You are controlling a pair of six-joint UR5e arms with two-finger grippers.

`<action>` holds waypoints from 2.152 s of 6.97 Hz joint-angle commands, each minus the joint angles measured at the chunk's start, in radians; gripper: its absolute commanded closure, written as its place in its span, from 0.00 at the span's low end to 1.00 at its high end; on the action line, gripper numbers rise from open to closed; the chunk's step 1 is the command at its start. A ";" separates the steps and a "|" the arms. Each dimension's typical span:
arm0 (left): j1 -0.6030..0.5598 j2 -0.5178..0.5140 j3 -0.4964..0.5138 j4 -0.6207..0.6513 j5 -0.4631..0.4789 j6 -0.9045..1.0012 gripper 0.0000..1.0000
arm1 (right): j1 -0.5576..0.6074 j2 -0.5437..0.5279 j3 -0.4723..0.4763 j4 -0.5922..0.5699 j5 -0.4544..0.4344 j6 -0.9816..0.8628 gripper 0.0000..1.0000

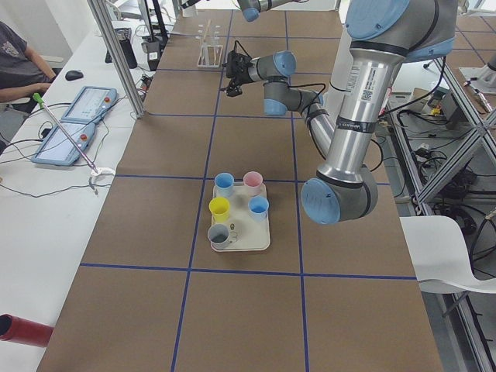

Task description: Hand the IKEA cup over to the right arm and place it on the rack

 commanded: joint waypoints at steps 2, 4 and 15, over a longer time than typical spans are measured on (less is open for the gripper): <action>-0.109 0.200 -0.062 0.004 -0.126 0.121 0.00 | 0.031 0.008 -0.152 -0.025 -0.141 -0.178 0.99; -0.186 0.207 -0.059 0.004 -0.239 0.123 0.00 | 0.028 0.007 -0.229 -0.024 -0.148 -0.186 0.99; -0.189 0.208 -0.051 0.002 -0.255 0.123 0.00 | -0.054 -0.019 -0.264 -0.024 -0.180 -0.241 1.00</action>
